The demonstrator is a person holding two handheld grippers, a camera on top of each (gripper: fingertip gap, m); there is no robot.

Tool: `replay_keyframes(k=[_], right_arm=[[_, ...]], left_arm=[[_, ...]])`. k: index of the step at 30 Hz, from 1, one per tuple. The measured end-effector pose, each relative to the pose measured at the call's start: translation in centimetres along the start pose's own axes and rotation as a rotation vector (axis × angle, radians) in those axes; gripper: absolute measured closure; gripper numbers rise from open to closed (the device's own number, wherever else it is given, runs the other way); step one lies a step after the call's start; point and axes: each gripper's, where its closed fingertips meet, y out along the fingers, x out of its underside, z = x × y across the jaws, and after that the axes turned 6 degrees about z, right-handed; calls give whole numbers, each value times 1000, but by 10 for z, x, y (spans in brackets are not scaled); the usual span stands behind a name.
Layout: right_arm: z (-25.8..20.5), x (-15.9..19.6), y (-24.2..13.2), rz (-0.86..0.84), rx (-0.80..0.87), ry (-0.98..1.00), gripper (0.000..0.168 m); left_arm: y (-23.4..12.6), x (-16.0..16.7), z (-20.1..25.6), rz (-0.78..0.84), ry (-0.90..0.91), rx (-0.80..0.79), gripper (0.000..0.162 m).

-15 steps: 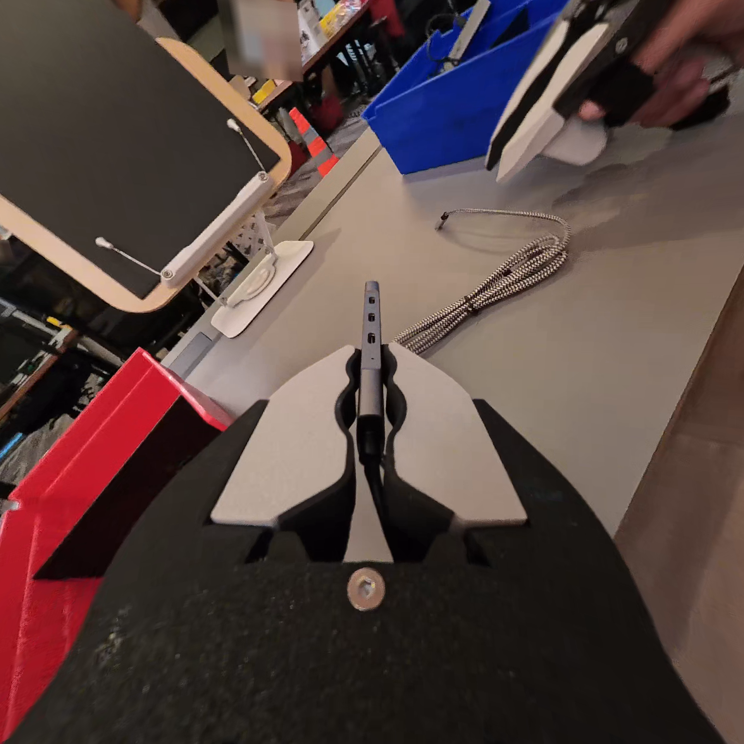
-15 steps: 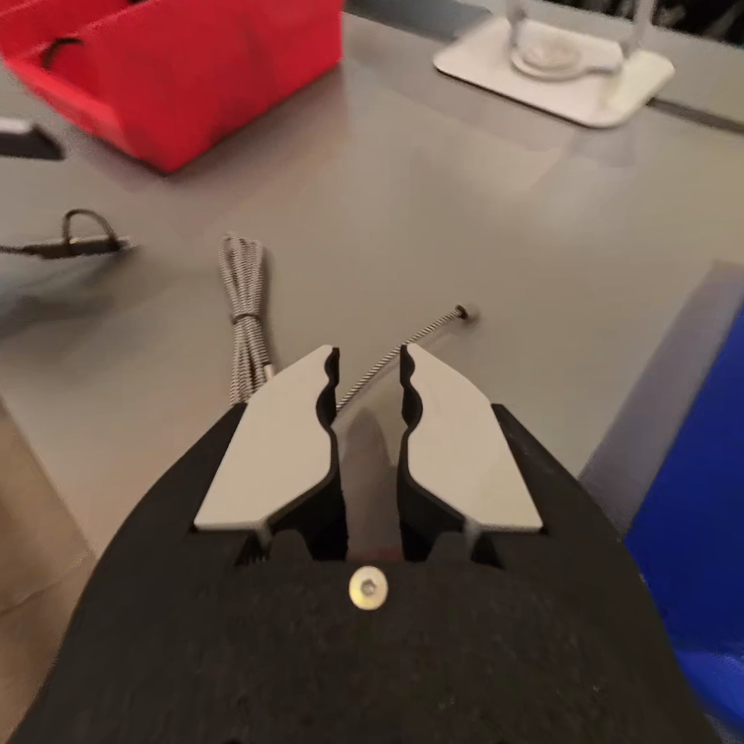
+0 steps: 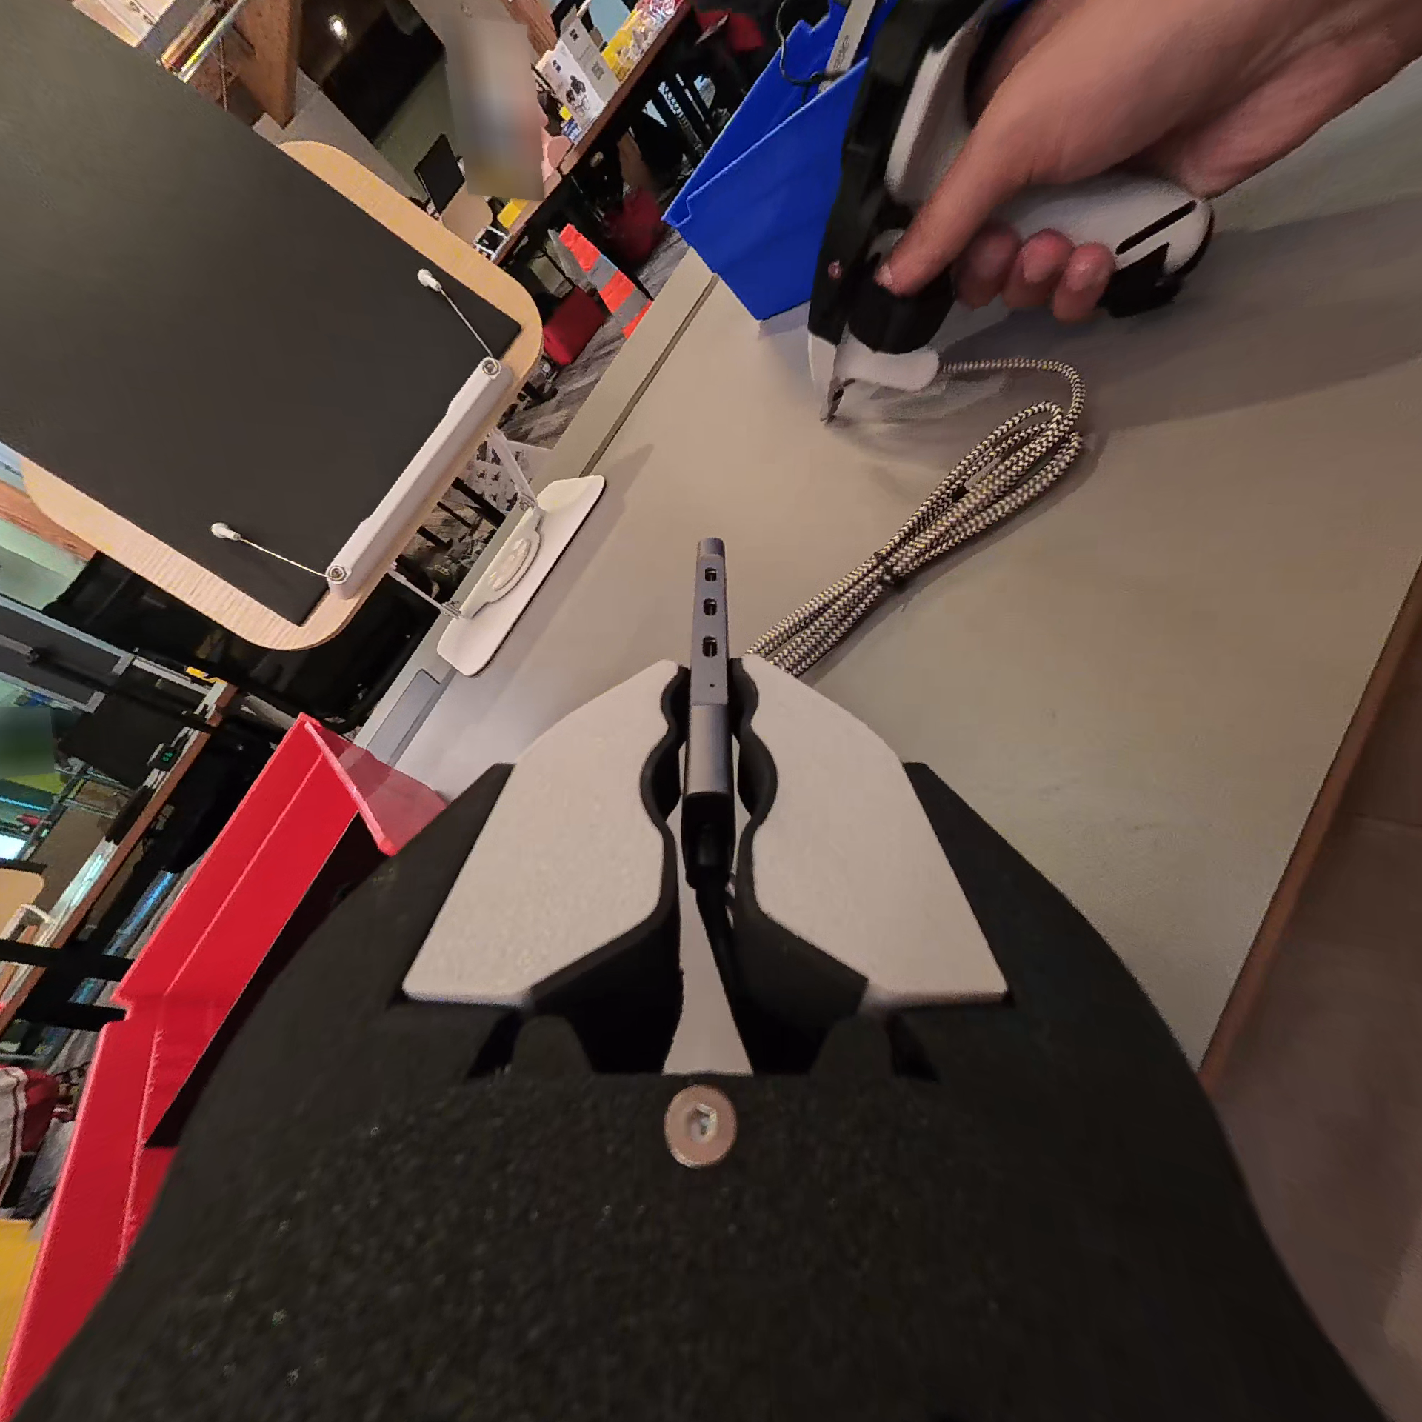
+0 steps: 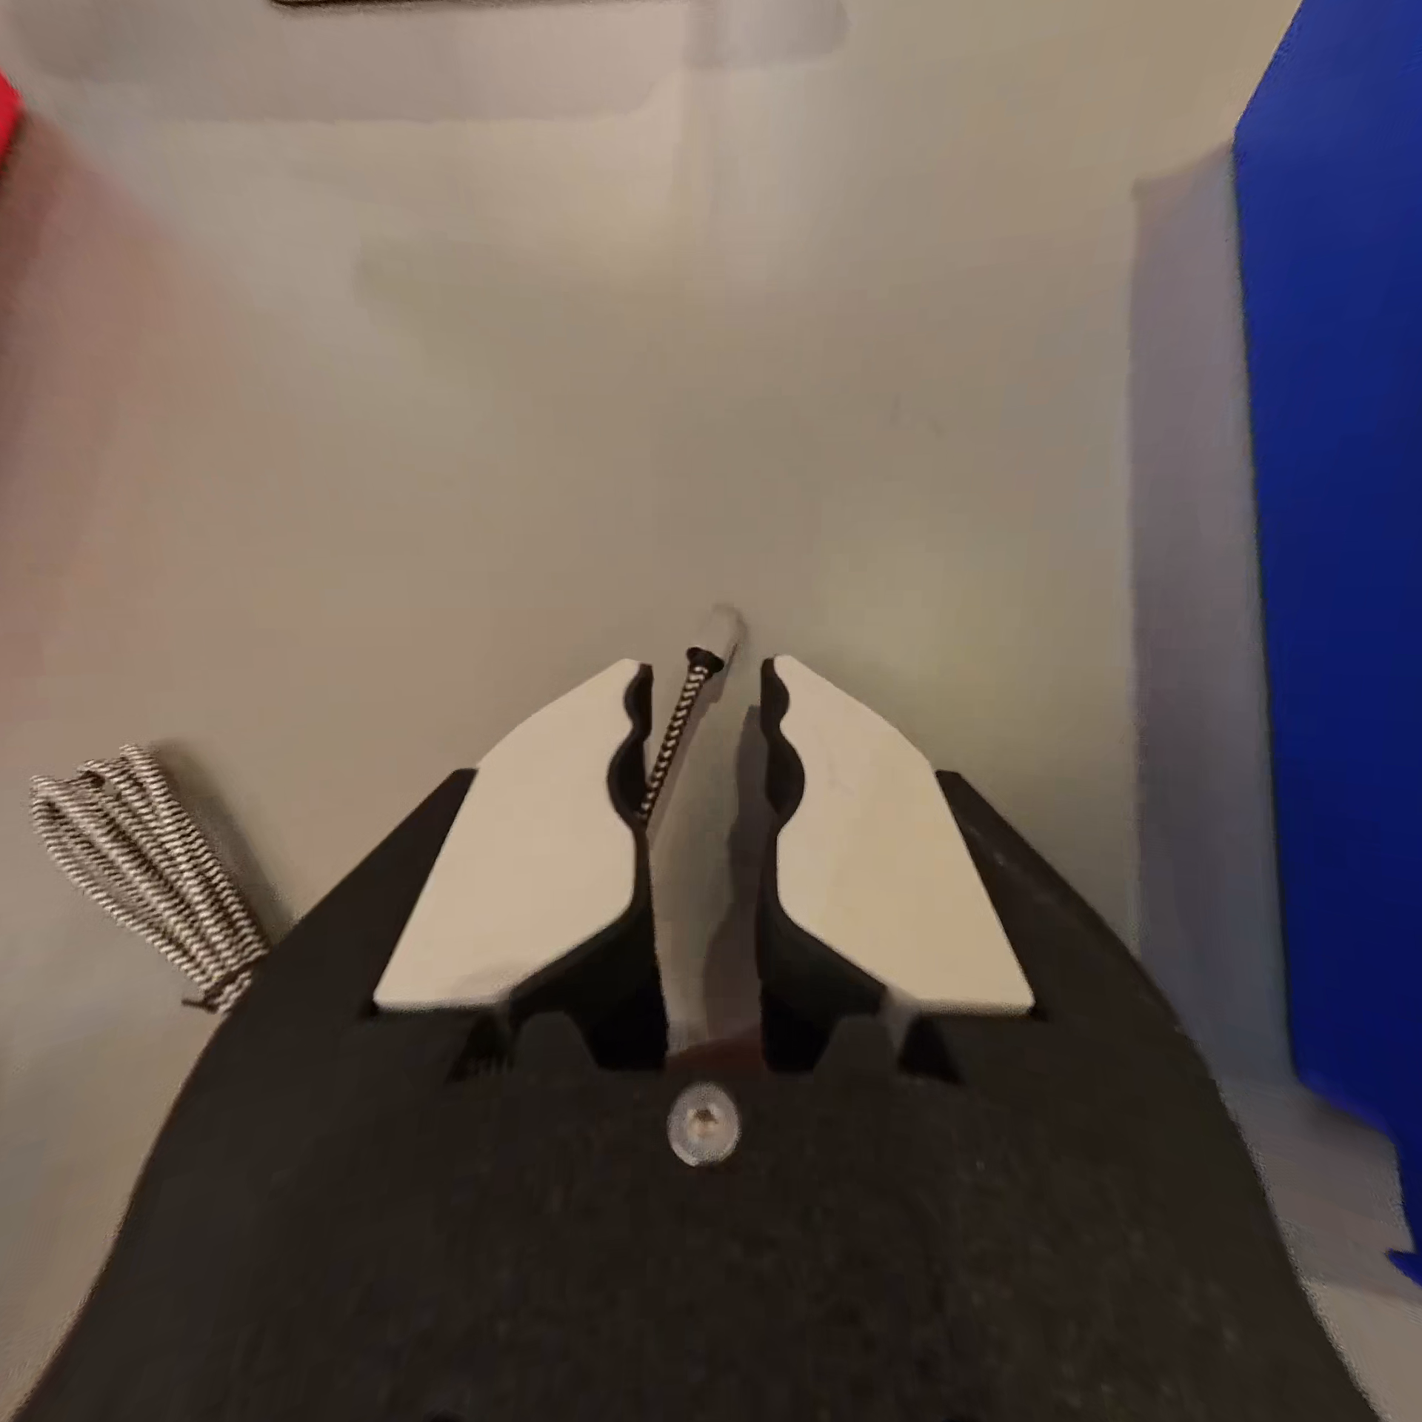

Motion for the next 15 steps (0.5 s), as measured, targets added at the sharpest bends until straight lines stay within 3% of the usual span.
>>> replay_keyframes(k=[3,8,15], right_arm=[[2,5,7,-26,14,-21,160],[-10,-3,-1,18,-112,-78,162],[-59,-39,-84,295,-419,-546,163]], left_arm=[[2,1,2,0,28,7,153],[14,1,-4,6,86,5,153],[49,7,-18,-16,201,23,153]])
